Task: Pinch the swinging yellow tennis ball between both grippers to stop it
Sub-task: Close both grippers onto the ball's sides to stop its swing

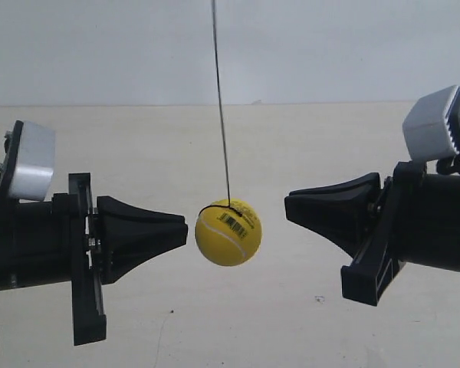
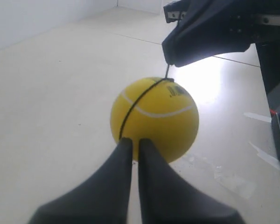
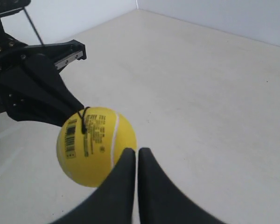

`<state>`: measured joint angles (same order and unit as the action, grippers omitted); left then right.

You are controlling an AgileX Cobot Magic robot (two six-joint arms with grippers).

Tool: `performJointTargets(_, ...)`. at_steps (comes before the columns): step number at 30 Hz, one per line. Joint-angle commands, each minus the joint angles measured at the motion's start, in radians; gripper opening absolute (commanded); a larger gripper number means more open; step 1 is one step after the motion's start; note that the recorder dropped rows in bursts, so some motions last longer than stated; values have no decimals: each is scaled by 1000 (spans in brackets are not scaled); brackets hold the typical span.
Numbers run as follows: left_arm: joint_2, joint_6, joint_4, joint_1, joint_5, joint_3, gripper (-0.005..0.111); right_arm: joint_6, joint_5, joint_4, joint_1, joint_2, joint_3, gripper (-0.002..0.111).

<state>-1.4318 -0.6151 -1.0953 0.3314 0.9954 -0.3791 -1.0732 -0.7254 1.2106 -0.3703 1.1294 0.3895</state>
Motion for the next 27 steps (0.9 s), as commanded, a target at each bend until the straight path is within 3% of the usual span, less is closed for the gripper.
performJointTargets(1, -7, 6, 17, 7, -5, 1, 5, -5, -10, 7, -3, 1, 6, 0)
performJointTargets(13, -7, 6, 41, 7, -1, -1, 5, 53, -156, 11, -3, 162, 6, 0)
performJointTargets(27, -7, 30, 41, 7, -1, -1, 5, 52, -220, 12, -3, 160, 8, 0)
